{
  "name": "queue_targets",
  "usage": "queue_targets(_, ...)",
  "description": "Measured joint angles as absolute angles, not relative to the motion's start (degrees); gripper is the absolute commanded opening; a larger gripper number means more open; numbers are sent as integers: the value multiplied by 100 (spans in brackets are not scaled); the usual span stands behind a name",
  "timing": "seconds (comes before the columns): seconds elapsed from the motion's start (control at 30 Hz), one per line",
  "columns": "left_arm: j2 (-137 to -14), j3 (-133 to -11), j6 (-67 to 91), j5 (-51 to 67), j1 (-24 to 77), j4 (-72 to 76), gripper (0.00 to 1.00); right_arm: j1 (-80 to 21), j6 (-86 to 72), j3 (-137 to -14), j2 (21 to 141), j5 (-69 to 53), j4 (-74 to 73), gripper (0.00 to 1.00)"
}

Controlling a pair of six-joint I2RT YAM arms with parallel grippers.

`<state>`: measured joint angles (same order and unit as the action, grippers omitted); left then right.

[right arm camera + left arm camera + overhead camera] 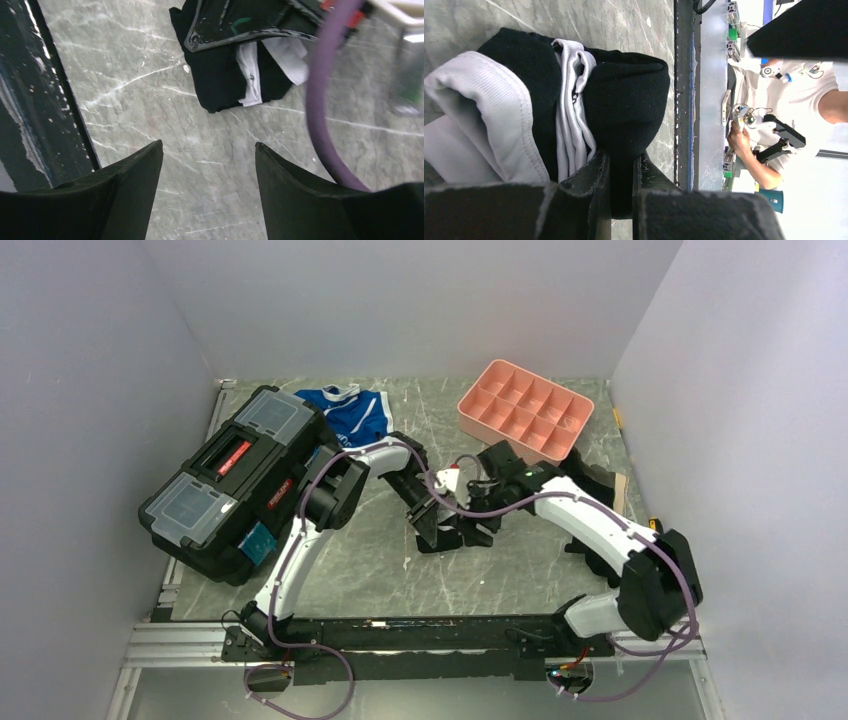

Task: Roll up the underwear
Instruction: Roll the underwear to the center of the board.

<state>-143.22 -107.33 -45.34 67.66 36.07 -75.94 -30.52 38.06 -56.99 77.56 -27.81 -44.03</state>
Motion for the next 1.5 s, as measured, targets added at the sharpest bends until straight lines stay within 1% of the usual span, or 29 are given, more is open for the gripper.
queue_targets(0.27,-14350,-10735,-4440,6790,3603,-7596,0,-4060,3920,-5717,8755,-1975,-4040,74)
queue_targets(0.57,-14352,-10735,-4451,6783,3610,-7631,0,-4397,4071,-5850,9227,-1369,-3612,74)
queue_targets(0.67,-14357,-10737,-4499,6783,3612,-7662,0,-4493,4097,-5852,9317,-1253,-3520,72)
queue_targets(0.73,-14379,-10744,-4530,6790,3614,-7712,0,-4556,4099,-5852,9424,-1221,-3472,70)
queue_targets(0.9,-14429,-10766,-4541,6825,3610,-7830,0,-4678,4106,-5850,9633,-1175,-3422,52)
queue_targets(0.93,-14429,-10766,-4543,6812,3610,-7852,0,-4687,4106,-5848,9662,-1160,-3404,48)
queue_targets(1.0,-14431,-10766,-4541,6801,3612,-7863,1,-4692,4104,-5850,9721,-1144,-3371,35)
queue_targets(1.07,-14431,-10766,-4534,6792,3614,-7859,9,-4692,4110,-5857,9758,-1151,-3356,19)
queue_targets(1.13,-14429,-10763,-4523,6779,3612,-7852,20,-4692,4097,-5887,9765,-1201,-3395,2)
queue_targets(1.17,-14427,-10746,-4504,6775,3610,-7841,26,-4689,4088,-5916,9784,-1219,-3428,0)
queue_targets(1.3,-14226,-10442,-4316,6720,3597,-7511,42,-4670,4084,-6042,9872,-1337,-3590,0)
queue_targets(1.37,-14049,-10243,-4215,6611,3599,-7317,52,-4668,4064,-6066,9902,-1463,-3623,0)
queue_targets(1.43,-13887,-10086,-4075,6486,3581,-7177,58,-4668,4036,-6071,9902,-1634,-3717,0)
queue_targets(1.5,-13773,-10012,-3957,6427,3514,-7155,61,-4674,4025,-6071,9907,-1754,-3752,0)
